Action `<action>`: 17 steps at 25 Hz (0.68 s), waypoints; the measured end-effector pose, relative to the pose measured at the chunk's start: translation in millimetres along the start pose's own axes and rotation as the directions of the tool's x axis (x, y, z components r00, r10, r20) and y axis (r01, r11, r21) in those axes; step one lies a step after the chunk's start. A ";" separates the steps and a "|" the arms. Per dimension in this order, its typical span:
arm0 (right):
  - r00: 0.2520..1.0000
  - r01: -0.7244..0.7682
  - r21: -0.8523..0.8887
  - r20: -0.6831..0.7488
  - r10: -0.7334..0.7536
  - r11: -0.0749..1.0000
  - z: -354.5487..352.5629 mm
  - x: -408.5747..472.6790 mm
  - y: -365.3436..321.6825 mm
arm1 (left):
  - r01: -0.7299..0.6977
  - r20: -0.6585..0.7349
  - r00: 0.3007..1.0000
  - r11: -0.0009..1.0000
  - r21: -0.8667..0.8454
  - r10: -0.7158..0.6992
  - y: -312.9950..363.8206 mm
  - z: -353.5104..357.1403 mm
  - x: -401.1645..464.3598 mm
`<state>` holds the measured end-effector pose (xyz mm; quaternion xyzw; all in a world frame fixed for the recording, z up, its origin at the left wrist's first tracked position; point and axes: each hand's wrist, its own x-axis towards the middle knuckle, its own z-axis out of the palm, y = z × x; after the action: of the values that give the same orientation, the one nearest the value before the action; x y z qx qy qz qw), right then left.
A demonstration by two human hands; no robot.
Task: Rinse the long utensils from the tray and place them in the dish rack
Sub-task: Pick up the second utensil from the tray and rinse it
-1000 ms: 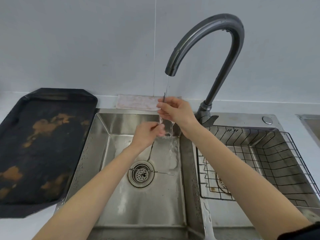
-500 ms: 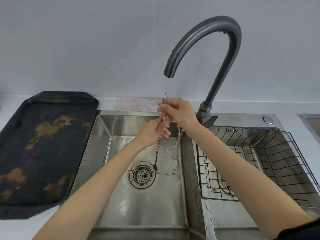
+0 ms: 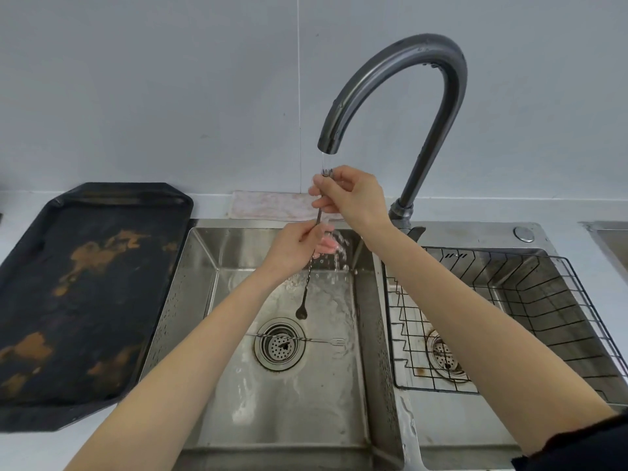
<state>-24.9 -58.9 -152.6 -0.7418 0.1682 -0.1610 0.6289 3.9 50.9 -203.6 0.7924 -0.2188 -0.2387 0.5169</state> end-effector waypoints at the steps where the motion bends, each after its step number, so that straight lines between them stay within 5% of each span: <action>1: 1.000 0.017 -0.009 0.013 -0.017 1.000 0.4 -0.9 0.4 | -0.002 0.000 1.000 1.000 0.005 0.002 2.2 -0.3 0.6; 13: 0.998 0.048 -0.166 0.055 -0.040 0.985 -6.7 -4.7 -1.4 | -0.067 0.016 0.998 0.994 0.088 0.066 6.6 1.9 -5.4; 17: 1.000 -0.007 -0.253 0.021 0.013 0.967 -17.5 -8.5 7.6 | -0.009 -0.035 0.999 1.000 -0.020 0.008 6.2 0.5 -5.2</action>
<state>-40.7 -71.6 -157.7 -0.8168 0.1842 -0.1269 0.5319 -1.1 51.4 -197.2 0.7902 -0.2106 -0.2246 0.5299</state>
